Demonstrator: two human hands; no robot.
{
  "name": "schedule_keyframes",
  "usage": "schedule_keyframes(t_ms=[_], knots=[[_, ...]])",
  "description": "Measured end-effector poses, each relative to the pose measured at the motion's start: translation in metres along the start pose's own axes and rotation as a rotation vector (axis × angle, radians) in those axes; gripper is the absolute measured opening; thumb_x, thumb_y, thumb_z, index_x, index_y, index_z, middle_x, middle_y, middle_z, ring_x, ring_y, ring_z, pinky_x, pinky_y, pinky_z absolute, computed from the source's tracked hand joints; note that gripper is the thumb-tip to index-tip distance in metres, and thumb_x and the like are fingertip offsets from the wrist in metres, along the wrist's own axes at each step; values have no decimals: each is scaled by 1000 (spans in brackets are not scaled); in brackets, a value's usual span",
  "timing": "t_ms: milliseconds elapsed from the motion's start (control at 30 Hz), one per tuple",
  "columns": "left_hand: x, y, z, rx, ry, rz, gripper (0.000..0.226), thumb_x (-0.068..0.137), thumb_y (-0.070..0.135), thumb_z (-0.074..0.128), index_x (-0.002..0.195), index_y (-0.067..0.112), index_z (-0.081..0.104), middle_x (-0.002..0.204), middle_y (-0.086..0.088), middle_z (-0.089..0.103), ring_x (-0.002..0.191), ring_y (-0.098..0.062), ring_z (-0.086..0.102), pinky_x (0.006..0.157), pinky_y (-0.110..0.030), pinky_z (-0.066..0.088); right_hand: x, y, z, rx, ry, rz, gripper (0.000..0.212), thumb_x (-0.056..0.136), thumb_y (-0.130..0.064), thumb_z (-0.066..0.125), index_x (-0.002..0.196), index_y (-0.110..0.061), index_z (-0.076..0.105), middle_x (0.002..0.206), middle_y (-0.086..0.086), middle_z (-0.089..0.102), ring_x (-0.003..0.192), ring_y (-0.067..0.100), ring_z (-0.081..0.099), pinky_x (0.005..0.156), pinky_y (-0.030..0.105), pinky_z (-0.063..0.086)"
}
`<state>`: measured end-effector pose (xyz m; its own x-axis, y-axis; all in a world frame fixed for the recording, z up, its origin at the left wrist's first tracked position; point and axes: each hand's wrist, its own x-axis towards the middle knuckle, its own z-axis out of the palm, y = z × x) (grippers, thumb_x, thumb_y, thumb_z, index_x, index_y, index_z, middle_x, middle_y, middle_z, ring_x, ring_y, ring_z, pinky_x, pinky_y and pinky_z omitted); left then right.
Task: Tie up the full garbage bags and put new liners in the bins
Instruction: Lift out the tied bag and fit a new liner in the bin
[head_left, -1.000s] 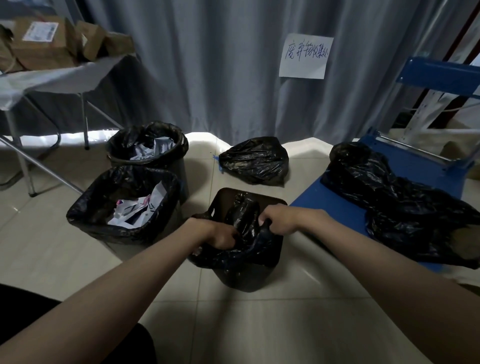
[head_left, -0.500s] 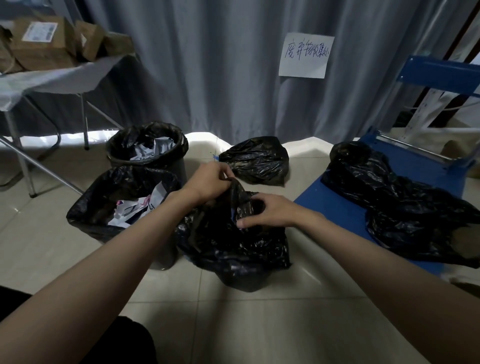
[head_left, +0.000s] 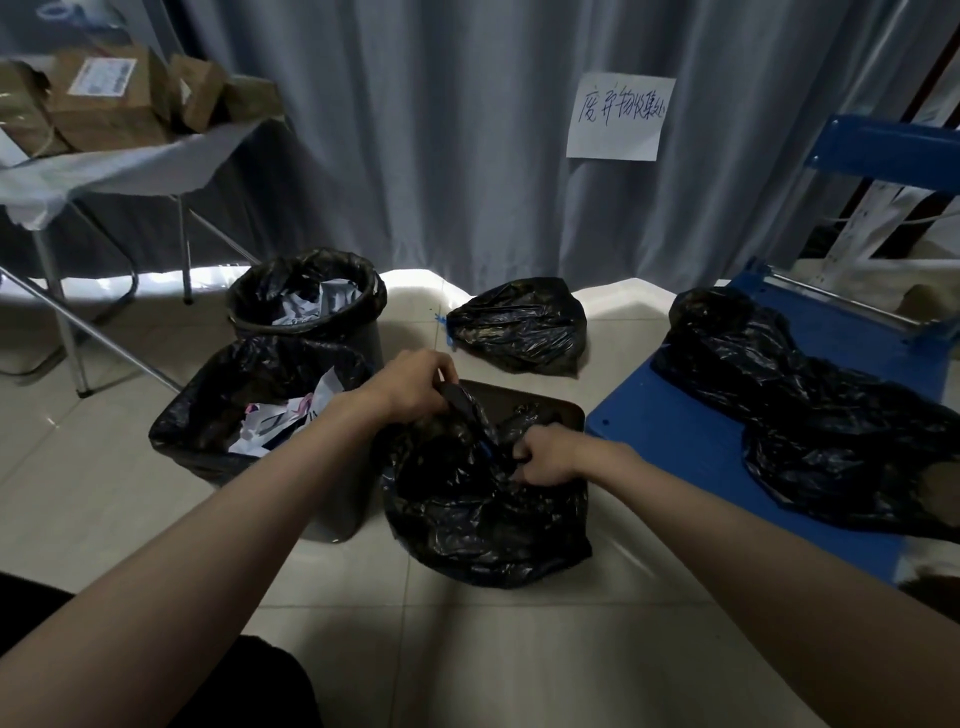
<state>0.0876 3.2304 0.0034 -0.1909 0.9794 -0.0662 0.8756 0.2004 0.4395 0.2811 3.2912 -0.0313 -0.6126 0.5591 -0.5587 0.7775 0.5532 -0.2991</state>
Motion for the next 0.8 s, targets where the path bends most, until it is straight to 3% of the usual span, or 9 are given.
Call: schedule_keyframes(t_ms=[67,200,300,433,667,800], knots=[[0,-3,-1,0,33,-21,21,78,12,74,96,14,63,90,-5,65,88,-24,62,76,-31,49,3,8,-9,82,185,50,19,90,-34,65,91,-18,55,107,6,55,100,26,56,80,31,45],[4,-5,-8,-3,-22,-75,35,73,14,80,98,15,54,94,-4,64,89,-23,60,74,-31,48,-1,25,-22,218,536,150,17,87,-6,62,99,-16,55,114,7,51,93,27,51,74,35,43],[6,-6,-12,9,-60,-105,40,72,7,81,96,15,51,91,-1,62,84,-20,58,71,-27,44,-7,38,-21,206,588,209,31,86,7,54,108,-14,48,114,7,38,89,28,45,73,38,41],[6,-6,-13,-40,132,-42,29,70,3,78,81,15,53,82,-3,65,80,-25,61,73,-36,51,-7,50,-13,142,649,215,40,82,11,54,108,-16,43,117,9,36,87,28,47,68,39,41],[7,-8,-8,-89,172,23,28,77,4,74,69,25,58,79,-2,69,78,-20,66,81,-38,54,-12,60,-11,221,921,-53,38,81,14,46,89,-20,32,96,5,44,80,29,46,69,45,41],[8,-11,-5,-71,223,-24,35,80,-6,59,68,27,65,77,7,68,78,-16,64,81,-34,54,-13,73,-10,155,932,-232,39,81,15,45,77,-23,40,96,-1,44,76,24,50,66,48,46]])
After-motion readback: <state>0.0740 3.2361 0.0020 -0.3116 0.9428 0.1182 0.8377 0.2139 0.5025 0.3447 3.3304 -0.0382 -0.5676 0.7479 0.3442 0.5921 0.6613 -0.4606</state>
